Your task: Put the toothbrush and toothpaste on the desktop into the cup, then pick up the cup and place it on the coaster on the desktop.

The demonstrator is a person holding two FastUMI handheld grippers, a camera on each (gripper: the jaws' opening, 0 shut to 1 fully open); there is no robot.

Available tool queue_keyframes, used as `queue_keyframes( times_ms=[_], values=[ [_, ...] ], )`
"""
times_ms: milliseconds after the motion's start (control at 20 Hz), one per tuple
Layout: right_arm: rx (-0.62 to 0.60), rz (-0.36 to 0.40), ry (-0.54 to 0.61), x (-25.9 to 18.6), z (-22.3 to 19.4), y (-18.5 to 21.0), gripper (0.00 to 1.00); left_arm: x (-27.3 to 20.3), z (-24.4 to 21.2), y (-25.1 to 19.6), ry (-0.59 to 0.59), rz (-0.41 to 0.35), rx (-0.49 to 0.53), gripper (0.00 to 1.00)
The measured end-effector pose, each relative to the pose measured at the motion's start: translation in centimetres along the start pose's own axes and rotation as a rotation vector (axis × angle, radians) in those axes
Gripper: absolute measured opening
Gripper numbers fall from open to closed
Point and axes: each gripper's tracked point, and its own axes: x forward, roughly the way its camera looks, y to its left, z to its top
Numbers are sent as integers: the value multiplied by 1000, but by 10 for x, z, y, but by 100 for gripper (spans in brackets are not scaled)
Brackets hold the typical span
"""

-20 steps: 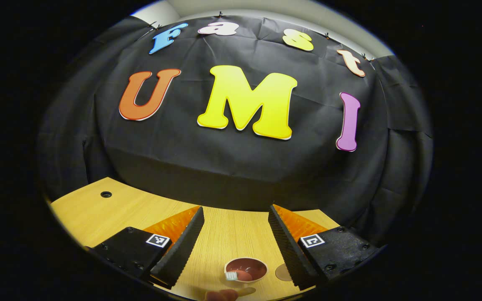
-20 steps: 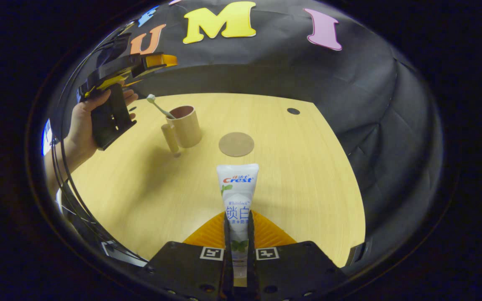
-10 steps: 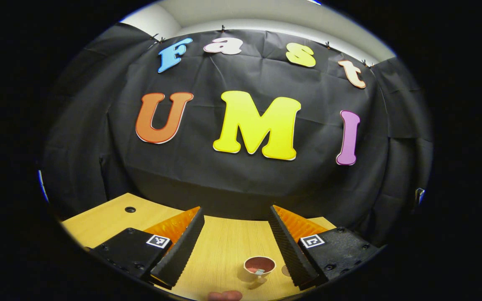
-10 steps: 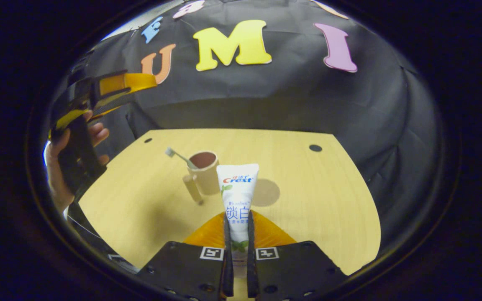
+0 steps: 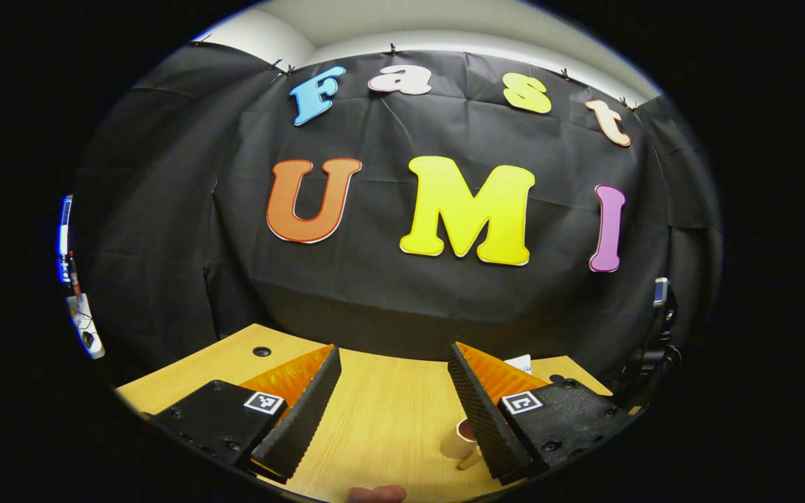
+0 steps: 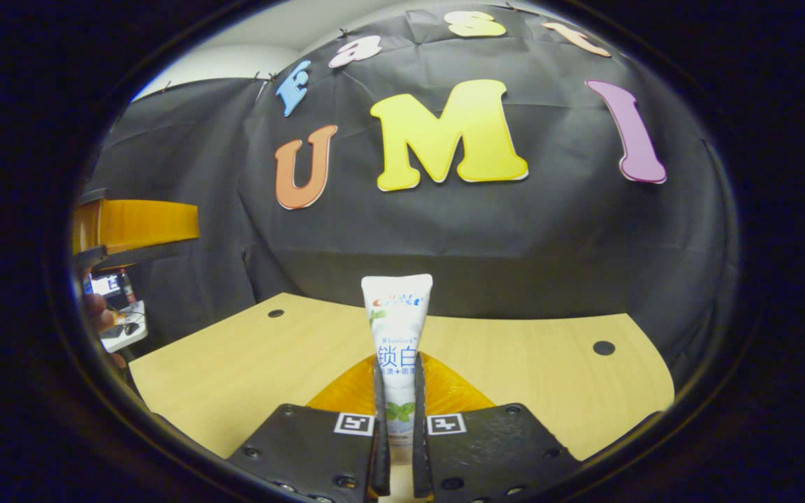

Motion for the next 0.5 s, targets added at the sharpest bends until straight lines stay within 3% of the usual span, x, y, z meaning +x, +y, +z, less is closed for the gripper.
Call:
queue_keyframes(
  times_ms=[200, 500],
  values=[
    [12, 46, -42, 23, -2, 10, 13, -6, -4, 22, 26, 53, -14, 97],
    [28, 13, -60, 36, -3, 1, 14, -9, -8, 32, 41, 70, -5, 97]
  ],
)
